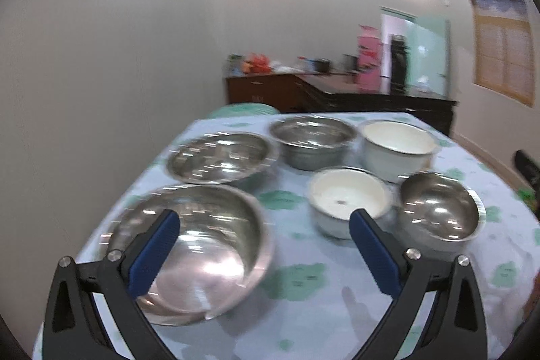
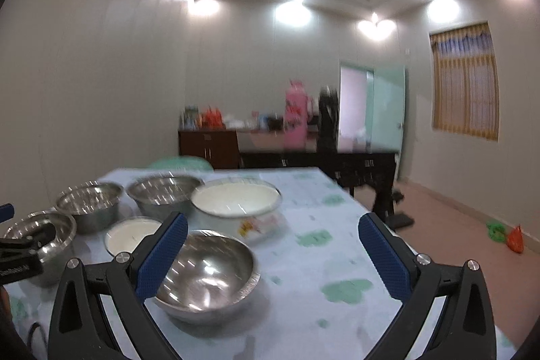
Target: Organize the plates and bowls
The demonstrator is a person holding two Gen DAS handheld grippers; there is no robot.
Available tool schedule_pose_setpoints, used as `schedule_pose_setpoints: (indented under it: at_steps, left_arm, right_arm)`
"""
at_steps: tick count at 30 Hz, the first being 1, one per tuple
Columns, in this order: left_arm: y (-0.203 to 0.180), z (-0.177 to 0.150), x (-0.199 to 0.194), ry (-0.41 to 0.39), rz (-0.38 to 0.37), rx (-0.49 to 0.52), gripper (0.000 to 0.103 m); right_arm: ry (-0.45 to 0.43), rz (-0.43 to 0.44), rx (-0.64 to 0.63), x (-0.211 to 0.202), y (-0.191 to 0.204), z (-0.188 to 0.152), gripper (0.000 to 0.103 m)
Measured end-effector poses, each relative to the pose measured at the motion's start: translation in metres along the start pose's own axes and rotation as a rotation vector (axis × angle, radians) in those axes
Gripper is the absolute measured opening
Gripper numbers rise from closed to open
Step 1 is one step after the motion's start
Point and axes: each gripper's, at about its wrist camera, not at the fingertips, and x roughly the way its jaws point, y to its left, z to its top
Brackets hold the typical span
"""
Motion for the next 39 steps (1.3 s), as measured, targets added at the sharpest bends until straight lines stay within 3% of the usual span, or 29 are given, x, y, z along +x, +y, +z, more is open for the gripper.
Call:
schedule_pose_setpoints:
  at_steps: [6,9,16,21,27,30,35,39]
  left_arm:
    - [-0.048,0.006,0.011,0.102,-0.148,0.074,0.093]
    - [-0.057,0.010,0.015,0.126,-0.158,0.079,0.093]
    - [-0.034,0.015,0.021,0.139,-0.072,0.080,0.093]
    - [-0.004,0.016,0.020,0.147,-0.027,0.052,0.084]
    - [0.034,0.013,0.015,0.149,0.012,-0.009,0.082]
    - [0.062,0.011,0.006,0.133,0.068,-0.018,0.082]
    - [0.113,0.009,0.000,0.134,0.191,-0.035,0.082]
    - [0.144,0.012,0.008,0.142,0.217,-0.042,0.082]
  right_arm:
    - [0.147,0.053,-0.006,0.021,-0.026,-0.005,0.088]
    - [0.180,0.086,0.002,0.028,-0.028,-0.006,0.087]
    - [0.176,0.142,-0.021,0.030,-0.019,0.000,0.087]
    - [0.187,0.184,-0.023,0.035,-0.009,0.004,0.062]
    - [0.216,0.216,-0.015,0.039,0.001,0.002,0.060]
    - [0.221,0.244,0.001,0.036,0.005,0.004,0.060]
    - [0.285,0.385,0.002,0.037,0.041,0.001,0.060]
    - [0.318,0.546,-0.021,0.036,0.091,0.004,0.052]
